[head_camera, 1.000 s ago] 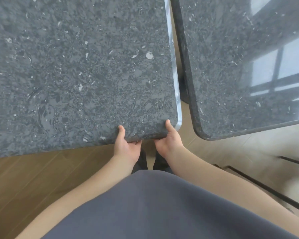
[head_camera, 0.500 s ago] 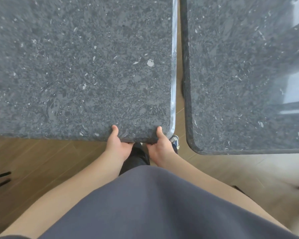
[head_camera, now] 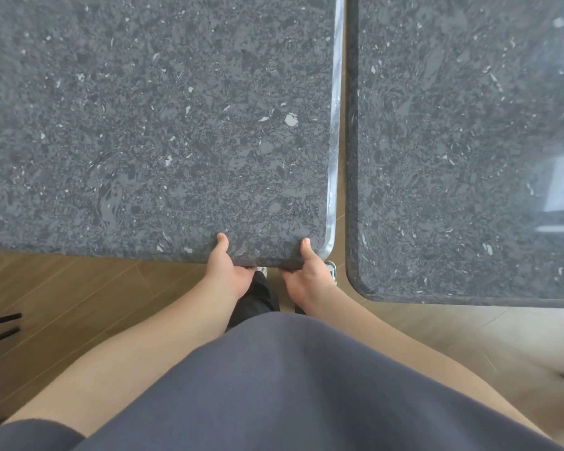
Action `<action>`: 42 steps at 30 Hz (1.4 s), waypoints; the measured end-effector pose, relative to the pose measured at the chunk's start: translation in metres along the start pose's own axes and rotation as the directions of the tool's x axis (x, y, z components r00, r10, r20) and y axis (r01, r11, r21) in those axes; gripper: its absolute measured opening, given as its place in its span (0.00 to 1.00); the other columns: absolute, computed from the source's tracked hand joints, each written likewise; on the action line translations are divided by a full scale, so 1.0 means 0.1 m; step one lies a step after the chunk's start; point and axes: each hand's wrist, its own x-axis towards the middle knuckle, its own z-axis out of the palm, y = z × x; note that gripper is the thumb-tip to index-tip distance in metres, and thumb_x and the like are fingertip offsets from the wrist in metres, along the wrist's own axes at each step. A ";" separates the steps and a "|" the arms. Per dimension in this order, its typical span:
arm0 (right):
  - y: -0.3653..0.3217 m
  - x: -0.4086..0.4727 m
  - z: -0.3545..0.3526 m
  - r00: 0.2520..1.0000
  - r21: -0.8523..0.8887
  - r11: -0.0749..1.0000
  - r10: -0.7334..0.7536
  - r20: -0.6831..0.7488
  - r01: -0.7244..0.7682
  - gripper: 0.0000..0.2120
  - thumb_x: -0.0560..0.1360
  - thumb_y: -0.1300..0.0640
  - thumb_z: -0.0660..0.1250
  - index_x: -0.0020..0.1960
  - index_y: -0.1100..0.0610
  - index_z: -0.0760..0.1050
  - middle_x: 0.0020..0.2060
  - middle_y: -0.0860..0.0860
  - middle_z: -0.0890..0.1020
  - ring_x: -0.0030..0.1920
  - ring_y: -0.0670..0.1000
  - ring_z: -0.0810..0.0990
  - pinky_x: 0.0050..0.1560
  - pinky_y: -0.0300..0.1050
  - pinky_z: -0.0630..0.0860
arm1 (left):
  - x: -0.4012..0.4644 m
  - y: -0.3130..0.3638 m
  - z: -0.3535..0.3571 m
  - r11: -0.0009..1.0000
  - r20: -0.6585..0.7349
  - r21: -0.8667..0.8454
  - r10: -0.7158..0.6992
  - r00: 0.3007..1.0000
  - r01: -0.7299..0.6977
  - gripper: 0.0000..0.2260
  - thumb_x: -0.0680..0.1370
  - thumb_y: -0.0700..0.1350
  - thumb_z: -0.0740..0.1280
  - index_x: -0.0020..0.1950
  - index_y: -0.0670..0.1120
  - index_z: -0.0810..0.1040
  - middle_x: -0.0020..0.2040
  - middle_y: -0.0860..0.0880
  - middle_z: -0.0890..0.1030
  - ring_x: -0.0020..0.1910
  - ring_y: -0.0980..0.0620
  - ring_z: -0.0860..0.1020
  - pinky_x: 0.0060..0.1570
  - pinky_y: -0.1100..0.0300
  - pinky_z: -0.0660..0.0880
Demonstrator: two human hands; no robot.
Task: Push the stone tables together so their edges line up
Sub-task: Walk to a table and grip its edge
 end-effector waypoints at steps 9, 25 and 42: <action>-0.24 -0.04 0.03 1.000 -0.017 1.000 0.024 0.000 -0.024 0.12 0.78 0.56 0.72 0.56 0.62 0.74 0.57 0.59 0.81 0.53 0.59 0.82 0.49 0.58 0.81 | -0.03 -0.12 0.16 1.000 -0.019 0.013 0.017 1.000 -0.017 0.16 0.80 0.57 0.69 0.57 0.46 0.78 0.60 0.43 0.82 0.59 0.40 0.81 0.65 0.39 0.75; -0.47 -0.15 0.06 0.999 -0.113 0.993 0.046 -0.001 -0.046 0.16 0.79 0.56 0.71 0.61 0.63 0.73 0.60 0.61 0.81 0.50 0.61 0.82 0.44 0.58 0.83 | -0.11 -0.17 0.36 0.998 -0.105 0.050 -0.023 0.994 0.028 0.18 0.81 0.60 0.66 0.54 0.44 0.75 0.55 0.43 0.80 0.51 0.41 0.81 0.64 0.39 0.76; -1.19 -1.22 0.56 0.998 -0.555 0.830 -0.039 0.057 0.065 0.22 0.81 0.66 0.58 0.74 0.68 0.62 0.74 0.64 0.68 0.74 0.62 0.68 0.73 0.58 0.69 | -1.24 0.38 0.52 0.934 0.185 0.344 0.037 0.982 -0.100 0.09 0.83 0.37 0.55 0.57 0.39 0.74 0.62 0.40 0.78 0.55 0.43 0.80 0.55 0.48 0.77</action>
